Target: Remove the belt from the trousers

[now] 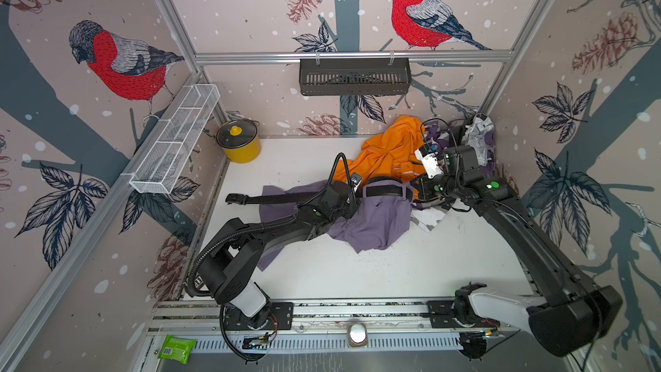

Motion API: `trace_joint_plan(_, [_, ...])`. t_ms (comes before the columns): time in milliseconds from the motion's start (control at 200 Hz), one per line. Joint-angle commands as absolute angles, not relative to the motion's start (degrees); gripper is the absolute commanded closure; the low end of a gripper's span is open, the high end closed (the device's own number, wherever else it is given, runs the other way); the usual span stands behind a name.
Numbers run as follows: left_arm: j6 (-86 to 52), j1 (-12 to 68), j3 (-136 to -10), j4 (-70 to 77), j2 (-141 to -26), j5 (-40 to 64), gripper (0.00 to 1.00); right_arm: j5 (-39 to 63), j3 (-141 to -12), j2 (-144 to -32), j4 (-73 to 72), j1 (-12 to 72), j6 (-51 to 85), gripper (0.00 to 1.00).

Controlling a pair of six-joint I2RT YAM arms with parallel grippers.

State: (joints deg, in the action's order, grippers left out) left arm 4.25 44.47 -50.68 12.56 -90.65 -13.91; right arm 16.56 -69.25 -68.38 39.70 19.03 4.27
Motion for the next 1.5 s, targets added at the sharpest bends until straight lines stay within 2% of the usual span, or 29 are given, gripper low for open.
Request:
trace_joint_plan(0, [3.08, 44.47, -51.08, 17.22, -90.71, -19.28, 0.63, 16.98, -69.26, -67.68, 37.25, 18.51, 3.61, 1.0])
trace_joint_plan(125, [3.4, 44.43, -49.82, 18.12, -88.39, -21.05, 0.88, 17.21, -69.32, -67.46, 37.09, 17.91, 3.43, 1.0])
trace_joint_plan(265, [4.38, 44.04, -48.9, 18.72, -84.62, -23.12, 1.0, 17.22, -69.89, -67.32, 36.33, 16.77, 3.27, 1.0])
trace_joint_plan(570, [6.72, 41.38, -51.8, 16.72, -75.4, -23.25, 1.0, 15.79, -77.91, -68.94, 37.61, 13.68, 0.29, 1.0])
trace_joint_plan(870, [8.53, 35.25, -54.64, 16.61, -69.07, -22.48, 1.0, 14.41, -81.12, -68.06, 38.54, 9.27, -0.7, 1.0])
trace_joint_plan(1236, [-1.07, 19.85, -53.66, 16.3, -64.13, -13.58, 1.0, 14.27, -80.64, -66.32, 39.42, 5.11, -0.7, 1.0])
trace_joint_plan(1496, [-8.68, 12.02, -50.32, 16.39, -63.76, -10.21, 1.0, 14.5, -79.8, -65.99, 39.46, 3.19, -0.53, 1.0])
